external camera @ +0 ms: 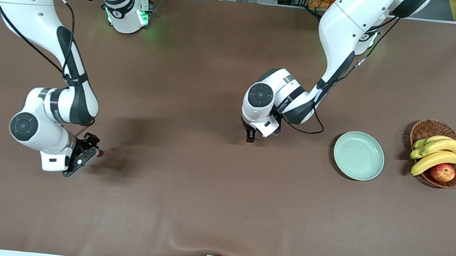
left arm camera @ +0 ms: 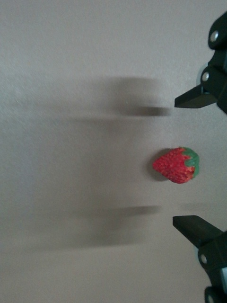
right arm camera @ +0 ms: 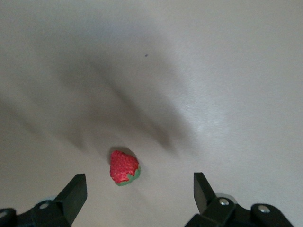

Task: Collect all strawberries into plate
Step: 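Grasp the strawberry with the left gripper while the right gripper reaches another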

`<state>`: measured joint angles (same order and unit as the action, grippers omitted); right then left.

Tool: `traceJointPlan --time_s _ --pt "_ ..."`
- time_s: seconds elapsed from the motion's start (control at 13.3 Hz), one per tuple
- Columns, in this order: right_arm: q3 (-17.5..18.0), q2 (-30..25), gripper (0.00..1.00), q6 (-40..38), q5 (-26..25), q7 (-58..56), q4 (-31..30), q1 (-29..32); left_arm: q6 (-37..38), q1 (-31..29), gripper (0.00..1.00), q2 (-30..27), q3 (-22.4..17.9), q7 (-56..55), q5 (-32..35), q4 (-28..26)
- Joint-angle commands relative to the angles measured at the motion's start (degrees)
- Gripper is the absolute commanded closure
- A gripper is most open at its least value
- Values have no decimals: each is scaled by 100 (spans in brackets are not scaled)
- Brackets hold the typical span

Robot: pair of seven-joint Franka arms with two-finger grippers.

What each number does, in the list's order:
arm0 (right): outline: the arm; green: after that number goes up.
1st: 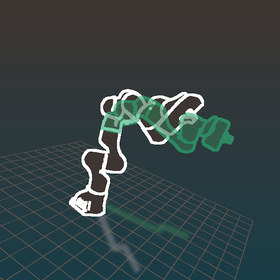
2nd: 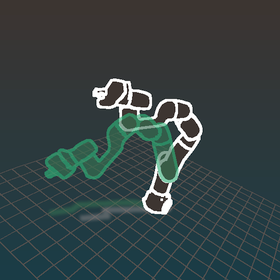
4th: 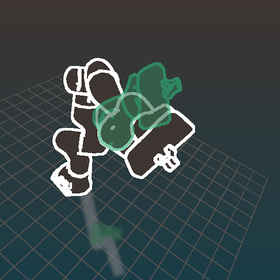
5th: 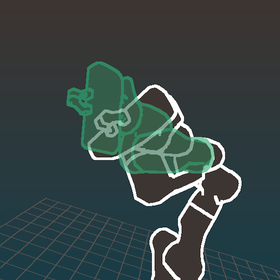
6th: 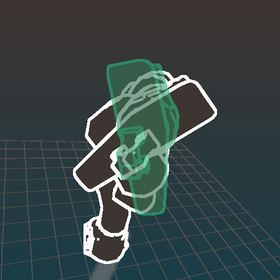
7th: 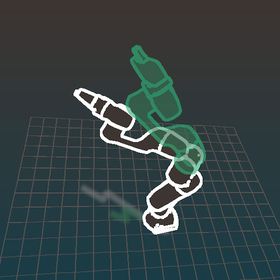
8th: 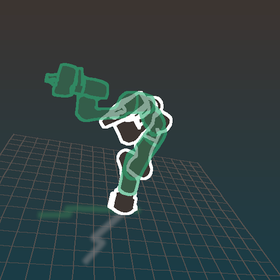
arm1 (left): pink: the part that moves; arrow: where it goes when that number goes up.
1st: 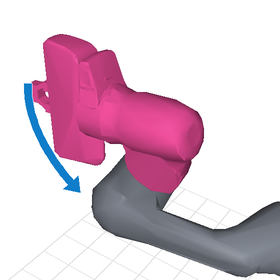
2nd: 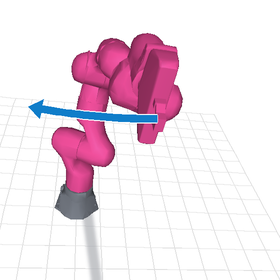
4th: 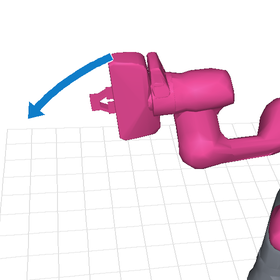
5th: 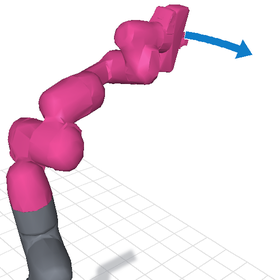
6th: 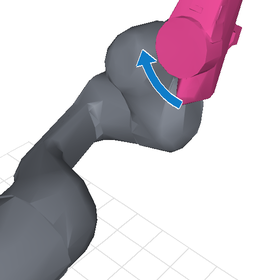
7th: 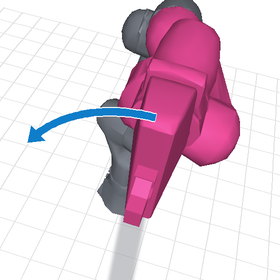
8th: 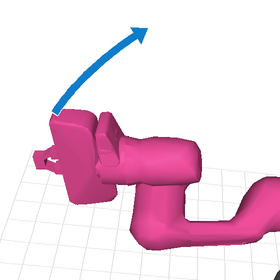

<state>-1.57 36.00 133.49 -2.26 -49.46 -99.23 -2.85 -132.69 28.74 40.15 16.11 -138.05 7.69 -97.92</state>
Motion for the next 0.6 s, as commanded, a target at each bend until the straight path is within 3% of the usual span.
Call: traceJointPlan --time_s 0.0,0.08,0.15,0.3,0.38,0.45,0.53 --pt "34 -93 0 265 -116 -344 -246 4 -143 88 0 72 -47 -258 154 1" --pt "34 -50 0 274 -160 -563 -246 3 -143 97 0 80 -47 -267 154 -8" --pt "34 -23 0 361 -178 -809 -237 3 -143 88 10 89 -55 -258 162 -69" --pt "34 47 0 528 -187 -1213 -237 12 -143 97 38 107 -56 -258 224 -87" --pt "34 56 0 598 -187 -1328 -246 21 -143 97 56 107 -56 -249 233 -87" --pt "34 74 0 625 -187 -1417 -246 21 -143 97 80 107 -56 -188 233 -87" --pt "34 100 0 651 -178 -1496 -246 30 -134 71 94 81 -56 -153 233 -87"
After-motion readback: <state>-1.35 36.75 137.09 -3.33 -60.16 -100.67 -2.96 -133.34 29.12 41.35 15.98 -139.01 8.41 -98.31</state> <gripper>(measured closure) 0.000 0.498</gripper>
